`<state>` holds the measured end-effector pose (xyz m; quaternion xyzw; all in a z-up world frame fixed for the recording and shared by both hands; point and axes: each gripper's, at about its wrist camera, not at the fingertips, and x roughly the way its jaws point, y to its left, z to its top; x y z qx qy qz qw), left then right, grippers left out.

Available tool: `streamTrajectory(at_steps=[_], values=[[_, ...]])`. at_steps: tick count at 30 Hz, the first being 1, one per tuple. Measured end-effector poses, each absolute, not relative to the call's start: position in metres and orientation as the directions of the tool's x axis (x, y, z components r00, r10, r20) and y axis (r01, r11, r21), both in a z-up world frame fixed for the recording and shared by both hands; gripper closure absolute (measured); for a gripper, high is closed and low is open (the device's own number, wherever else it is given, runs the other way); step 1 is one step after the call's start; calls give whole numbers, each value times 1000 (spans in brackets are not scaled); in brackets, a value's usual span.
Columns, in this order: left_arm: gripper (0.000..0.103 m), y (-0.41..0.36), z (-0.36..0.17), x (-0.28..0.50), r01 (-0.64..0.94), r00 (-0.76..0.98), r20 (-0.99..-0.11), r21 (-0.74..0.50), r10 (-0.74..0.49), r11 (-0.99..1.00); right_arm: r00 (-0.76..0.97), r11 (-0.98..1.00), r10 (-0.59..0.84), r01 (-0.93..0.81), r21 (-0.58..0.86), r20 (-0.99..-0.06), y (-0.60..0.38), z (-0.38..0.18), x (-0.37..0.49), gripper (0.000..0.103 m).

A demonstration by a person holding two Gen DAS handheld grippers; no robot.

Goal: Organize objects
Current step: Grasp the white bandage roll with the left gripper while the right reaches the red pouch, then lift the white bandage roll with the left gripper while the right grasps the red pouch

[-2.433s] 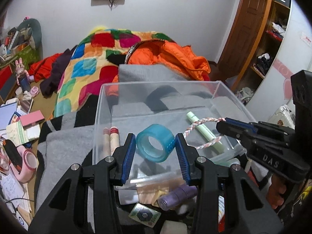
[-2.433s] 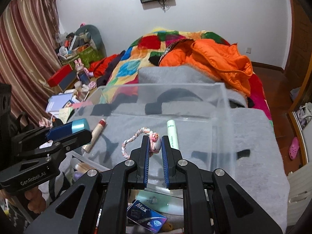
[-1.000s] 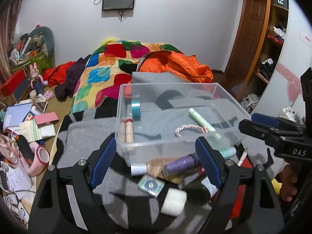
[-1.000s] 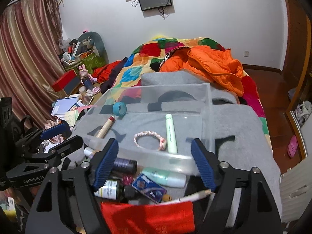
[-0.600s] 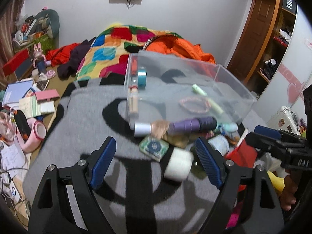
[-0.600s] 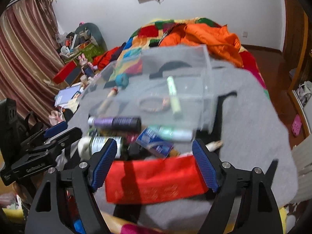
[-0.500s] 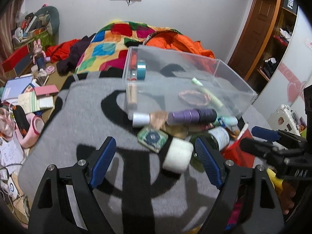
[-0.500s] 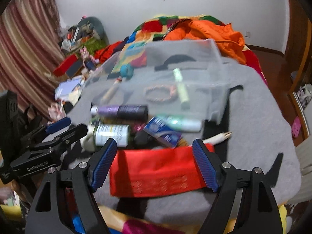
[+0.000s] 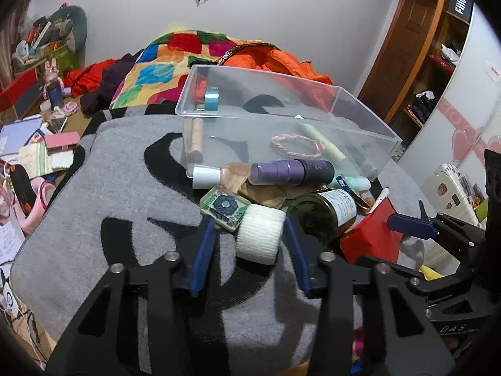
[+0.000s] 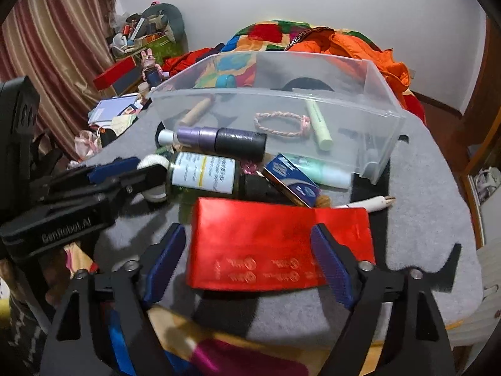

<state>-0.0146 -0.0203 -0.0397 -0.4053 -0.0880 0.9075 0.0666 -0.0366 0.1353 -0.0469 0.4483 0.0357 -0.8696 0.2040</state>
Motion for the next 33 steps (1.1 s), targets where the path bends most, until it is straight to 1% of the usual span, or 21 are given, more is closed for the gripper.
streamTrajectory(at_steps=[2,3,4,6,9,13,16,20,22,28,33], values=[[68,-18,-40,-13,-55,-664,-724,-201,186,-978,-514,-912,-329,391,125,-793,140,-47,-34,31],[75,-17,-40,-13,-57,-661,-727,-199,186,-978,-512,-912,-329,392,125,-793,143,-46,-32,32],[79,-16,-41,-13,-58,-656,-731,-200,189,-978,-512,-912,-329,392,125,-794,144,-45,-31,33],[79,-16,-43,-10,-57,-652,-733,-206,193,-977,-510,-913,-331,387,132,-794,148,-44,-30,36],[79,-16,-41,-1,-66,-654,-731,-203,195,-977,-502,-914,-350,368,171,-791,158,-40,-28,36],[79,-14,-35,12,-92,-653,-724,-216,222,-972,-483,-912,-394,313,266,-782,181,-33,-28,36],[79,-7,-33,15,-116,-646,-723,-224,245,-968,-483,-922,-382,255,290,-788,194,-34,-28,36],[79,9,-40,13,-142,-612,-740,-245,279,-959,-497,-953,-303,185,242,-813,206,-40,-27,36],[79,17,-42,14,-157,-608,-742,-236,282,-959,-494,-963,-268,164,214,-827,211,-45,-25,36],[79,41,-42,21,-222,-583,-745,-239,325,-945,-506,-978,-190,173,117,-842,209,-50,-24,36],[79,57,-42,25,-279,-553,-741,-264,380,-923,-528,-984,-149,165,71,-836,206,-50,-33,36]])
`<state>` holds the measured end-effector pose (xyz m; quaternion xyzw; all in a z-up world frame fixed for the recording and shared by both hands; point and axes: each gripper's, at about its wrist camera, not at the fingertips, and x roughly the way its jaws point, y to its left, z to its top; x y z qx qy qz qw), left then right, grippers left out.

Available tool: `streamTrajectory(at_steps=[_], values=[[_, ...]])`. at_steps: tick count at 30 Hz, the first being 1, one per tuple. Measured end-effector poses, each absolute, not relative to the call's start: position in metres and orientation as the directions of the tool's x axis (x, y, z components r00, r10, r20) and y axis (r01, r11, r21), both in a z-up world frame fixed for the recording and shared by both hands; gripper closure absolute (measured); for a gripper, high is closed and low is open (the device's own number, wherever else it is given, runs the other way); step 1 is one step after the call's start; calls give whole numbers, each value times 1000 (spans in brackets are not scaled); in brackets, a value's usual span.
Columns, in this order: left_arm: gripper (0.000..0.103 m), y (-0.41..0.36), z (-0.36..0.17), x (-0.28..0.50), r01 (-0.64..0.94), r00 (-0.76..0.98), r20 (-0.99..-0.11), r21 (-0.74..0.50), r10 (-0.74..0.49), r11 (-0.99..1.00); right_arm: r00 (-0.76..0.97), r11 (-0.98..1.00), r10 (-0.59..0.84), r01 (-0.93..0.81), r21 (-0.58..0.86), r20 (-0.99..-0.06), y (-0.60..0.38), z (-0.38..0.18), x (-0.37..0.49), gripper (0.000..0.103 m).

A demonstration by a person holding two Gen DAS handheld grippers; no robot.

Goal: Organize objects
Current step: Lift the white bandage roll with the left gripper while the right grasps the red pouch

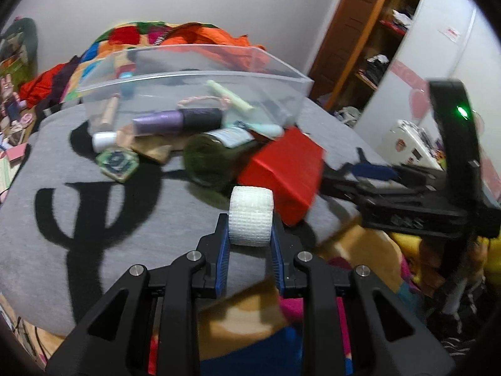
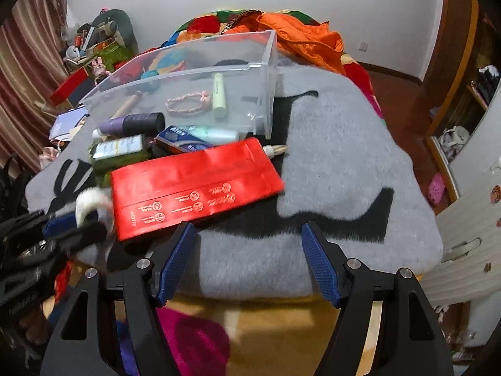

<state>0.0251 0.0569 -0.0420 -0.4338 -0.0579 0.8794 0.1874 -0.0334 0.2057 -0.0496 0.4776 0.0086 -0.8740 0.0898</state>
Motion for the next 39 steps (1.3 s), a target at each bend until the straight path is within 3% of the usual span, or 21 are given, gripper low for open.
streamTrajectory(at_steps=[4,7,11,16,21,32,37,39], values=[[79,71,-40,28,-331,-542,-738,-253,402,-909,-550,-991,-96,130,29,-830,215,-45,-38,36],[79,72,-39,29,-332,-541,-735,-260,409,-907,-550,-990,-142,94,108,-823,225,-37,-39,35],[79,57,-38,29,-299,-552,-726,-288,411,-910,-554,-975,-213,71,210,-805,214,-29,-45,19],[79,35,-31,40,-243,-607,-719,-236,337,-941,-565,-975,-196,23,222,-801,186,-30,-61,11],[79,11,-30,46,-168,-654,-716,-177,244,-970,-553,-988,-87,-62,145,-829,174,-40,-74,10],[79,6,-42,32,-148,-649,-733,-142,205,-979,-487,-989,-136,23,143,-863,192,-50,-50,10],[65,8,-50,25,-136,-626,-752,-153,205,-979,-489,-989,-139,16,150,-861,204,-45,-42,10],[65,8,-51,23,-125,-631,-751,-149,195,-981,-479,-986,-155,22,165,-864,203,-47,-43,10]])
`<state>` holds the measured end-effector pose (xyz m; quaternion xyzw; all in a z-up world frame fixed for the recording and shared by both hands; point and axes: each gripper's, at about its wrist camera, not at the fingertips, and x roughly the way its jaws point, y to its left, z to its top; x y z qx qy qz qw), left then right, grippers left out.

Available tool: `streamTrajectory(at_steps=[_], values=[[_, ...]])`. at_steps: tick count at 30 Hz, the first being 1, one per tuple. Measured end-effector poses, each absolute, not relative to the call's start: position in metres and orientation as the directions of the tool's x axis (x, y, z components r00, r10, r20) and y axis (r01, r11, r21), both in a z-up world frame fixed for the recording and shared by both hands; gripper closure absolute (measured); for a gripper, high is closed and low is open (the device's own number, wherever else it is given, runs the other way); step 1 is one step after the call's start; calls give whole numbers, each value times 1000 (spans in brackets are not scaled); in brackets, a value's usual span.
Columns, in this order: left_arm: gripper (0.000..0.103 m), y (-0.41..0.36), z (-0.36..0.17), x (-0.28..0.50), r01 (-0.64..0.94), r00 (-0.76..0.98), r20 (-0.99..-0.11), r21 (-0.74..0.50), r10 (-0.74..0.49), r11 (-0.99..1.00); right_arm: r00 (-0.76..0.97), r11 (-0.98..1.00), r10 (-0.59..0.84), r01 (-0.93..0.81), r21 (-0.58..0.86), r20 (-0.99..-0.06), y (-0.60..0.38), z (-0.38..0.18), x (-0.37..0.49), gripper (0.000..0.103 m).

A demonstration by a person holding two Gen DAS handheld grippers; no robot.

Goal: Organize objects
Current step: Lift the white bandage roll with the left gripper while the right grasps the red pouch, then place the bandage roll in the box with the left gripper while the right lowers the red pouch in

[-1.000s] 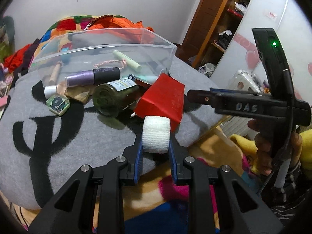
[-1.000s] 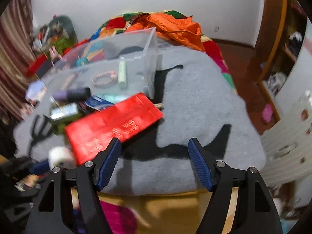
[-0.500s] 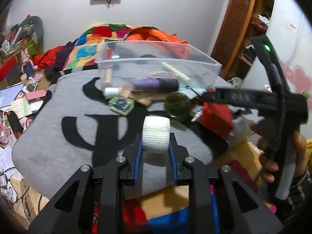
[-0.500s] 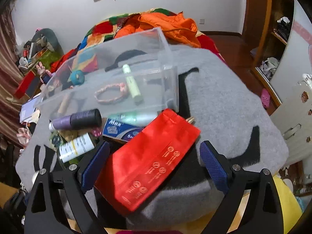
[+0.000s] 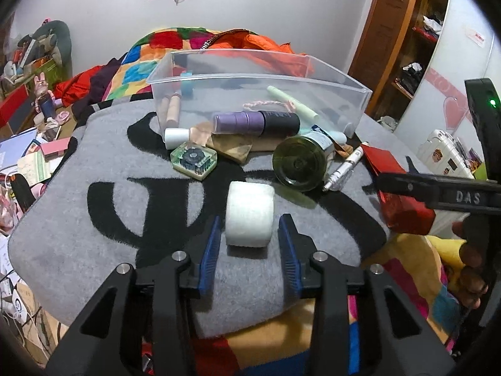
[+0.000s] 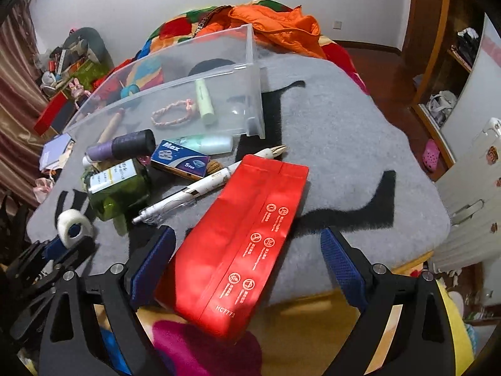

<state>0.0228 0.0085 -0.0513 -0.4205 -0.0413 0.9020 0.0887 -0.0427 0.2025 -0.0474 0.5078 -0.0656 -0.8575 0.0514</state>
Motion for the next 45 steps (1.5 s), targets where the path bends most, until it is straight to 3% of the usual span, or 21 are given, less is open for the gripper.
streamTrajectory(at_steps=[7,14,16,28,31,36,45], values=[[70,10,-49,25,-96,-656,-740,-114,149,-989,-496,-988,-152,69,135,-855,196,-52,-34,13],[70,10,-48,14,-89,-655,-742,-109,141,-990,-516,-983,-180,73,166,-838,210,-47,-28,43],[70,10,-48,11,-88,-652,-744,-116,146,-989,-527,-984,-174,76,158,-832,212,-44,-26,47],[69,13,-47,-14,-79,-654,-741,-134,152,-988,-632,-980,-198,103,171,-750,224,-9,-19,48],[78,14,-46,-16,-82,-658,-736,-140,159,-987,-652,-978,-208,123,169,-729,222,0,-21,48],[78,15,-35,-8,-74,-698,-706,-96,120,-993,-675,-971,-238,153,183,-699,213,10,-28,48],[79,6,-4,0,-88,-749,-646,-125,149,-988,-692,-949,-314,214,231,-650,193,21,-59,48]])
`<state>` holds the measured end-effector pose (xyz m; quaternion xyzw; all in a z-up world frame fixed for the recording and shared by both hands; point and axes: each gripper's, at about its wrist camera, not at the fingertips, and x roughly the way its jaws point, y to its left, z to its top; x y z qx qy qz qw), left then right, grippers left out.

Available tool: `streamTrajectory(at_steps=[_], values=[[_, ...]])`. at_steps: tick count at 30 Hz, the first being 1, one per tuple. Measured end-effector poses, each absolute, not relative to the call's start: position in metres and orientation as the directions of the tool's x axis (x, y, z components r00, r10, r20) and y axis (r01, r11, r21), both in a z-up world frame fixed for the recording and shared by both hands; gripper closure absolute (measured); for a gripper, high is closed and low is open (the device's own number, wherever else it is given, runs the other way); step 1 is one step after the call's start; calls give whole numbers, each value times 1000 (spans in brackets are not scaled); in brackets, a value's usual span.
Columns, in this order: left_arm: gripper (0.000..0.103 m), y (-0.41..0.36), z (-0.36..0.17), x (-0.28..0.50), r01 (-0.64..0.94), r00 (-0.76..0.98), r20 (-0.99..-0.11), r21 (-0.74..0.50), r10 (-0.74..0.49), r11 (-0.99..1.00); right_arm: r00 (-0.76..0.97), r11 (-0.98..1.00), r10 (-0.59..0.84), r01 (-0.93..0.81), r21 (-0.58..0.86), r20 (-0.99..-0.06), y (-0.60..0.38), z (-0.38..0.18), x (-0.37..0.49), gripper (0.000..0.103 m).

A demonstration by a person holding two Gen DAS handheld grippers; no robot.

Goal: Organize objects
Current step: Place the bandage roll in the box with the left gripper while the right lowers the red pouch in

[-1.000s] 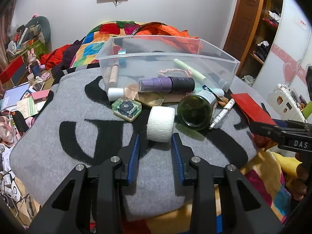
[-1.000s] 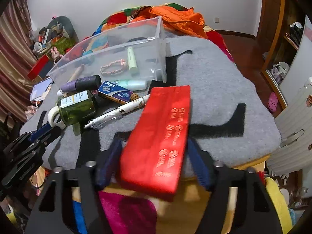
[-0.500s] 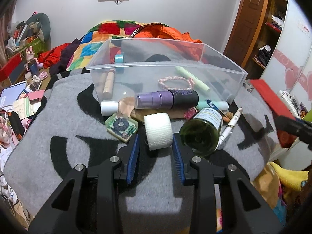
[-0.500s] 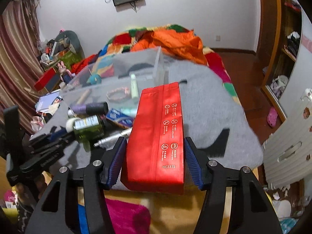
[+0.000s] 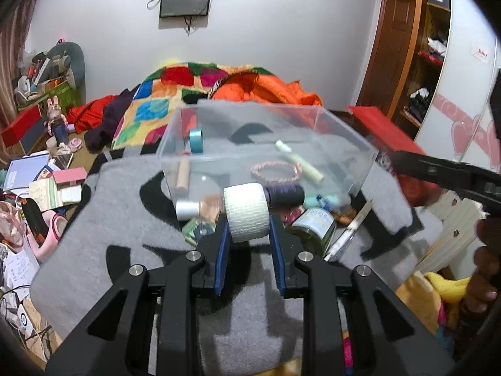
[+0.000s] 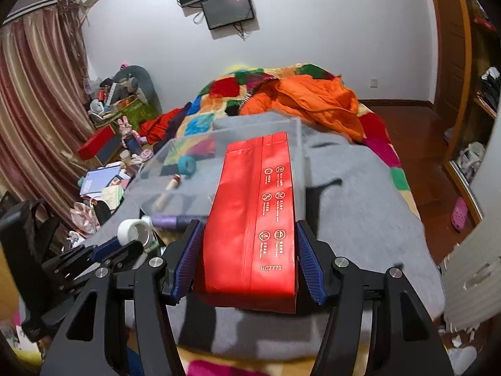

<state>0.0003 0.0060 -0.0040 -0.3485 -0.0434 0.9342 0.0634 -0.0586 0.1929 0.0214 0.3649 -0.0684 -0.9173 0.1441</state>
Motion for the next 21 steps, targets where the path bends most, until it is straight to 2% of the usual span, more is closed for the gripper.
streamTrajectory(at_steps=[13,21], values=[[79,0,31,-25,-86,-805,-576,-126,143,-988,-769,-953,-299,210,220,-565,192,50,-106,48],[78,-3,45,-48,-93,-821,-549,-140,155,-986,-766,-951,-309,227,212,-564,180,45,-129,48]])
